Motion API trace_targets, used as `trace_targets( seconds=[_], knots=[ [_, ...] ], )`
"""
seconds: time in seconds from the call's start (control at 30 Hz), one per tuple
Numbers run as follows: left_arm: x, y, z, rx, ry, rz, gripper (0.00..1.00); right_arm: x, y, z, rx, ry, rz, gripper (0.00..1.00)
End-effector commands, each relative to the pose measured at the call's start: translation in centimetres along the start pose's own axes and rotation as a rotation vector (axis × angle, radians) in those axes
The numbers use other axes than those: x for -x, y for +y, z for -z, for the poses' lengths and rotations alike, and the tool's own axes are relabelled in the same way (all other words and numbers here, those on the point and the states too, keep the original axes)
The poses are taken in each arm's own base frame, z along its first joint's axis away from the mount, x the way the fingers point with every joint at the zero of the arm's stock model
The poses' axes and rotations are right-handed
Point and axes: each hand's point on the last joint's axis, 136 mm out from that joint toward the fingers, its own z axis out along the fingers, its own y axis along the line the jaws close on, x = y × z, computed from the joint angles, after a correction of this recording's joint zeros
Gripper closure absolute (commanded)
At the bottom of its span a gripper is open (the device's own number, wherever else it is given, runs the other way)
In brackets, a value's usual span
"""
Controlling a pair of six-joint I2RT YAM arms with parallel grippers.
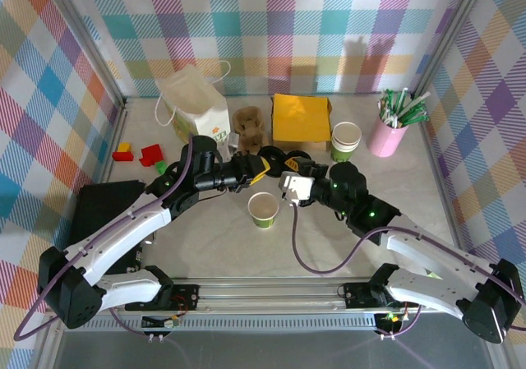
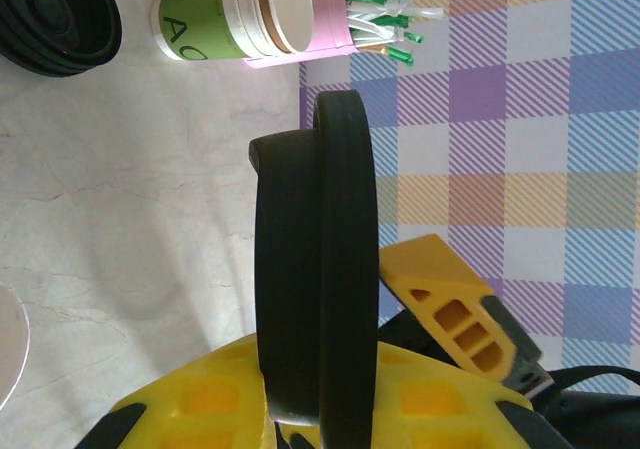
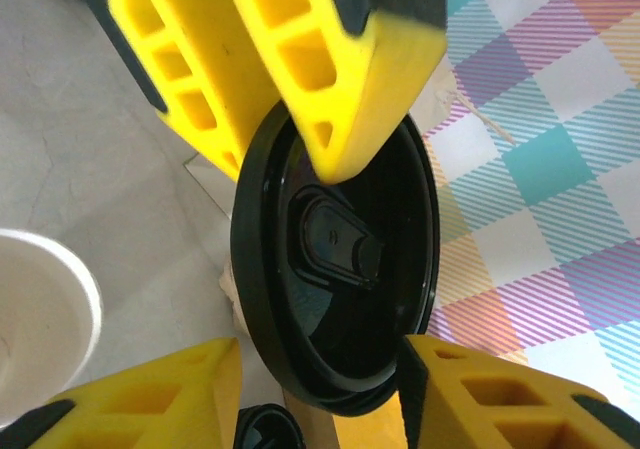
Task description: Pack the takeout coffee
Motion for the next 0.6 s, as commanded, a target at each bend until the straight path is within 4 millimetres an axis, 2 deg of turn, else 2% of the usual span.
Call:
trace_targets(
  seconds=[0.0,0.4,0.47,0.57],
  knots=[
    [-0.18,-0.28,0.62,-0.010,-0.002,0.036,0.83,1.21,-2.06,-0.43,-0.081,-0.019,0.045,0.57],
    [-0.22,0.29,0.02,0.002,0.010,0.065,0.83,2.06,-2.71,-0.56,-0.101,-0.033,0.045,0.70],
    [-0.16,0.20,0.03,0.001,0.008,0.061,0.83,1.94,-2.60,-0.51,-0.094,-0.027,0.047,0.69],
    [-0.04,0.51,-0.03,0.011,0.003,0.064,0.83,1.67,-2.48,-0.38,-0.092,-0.015,0.048,0.59]
  ],
)
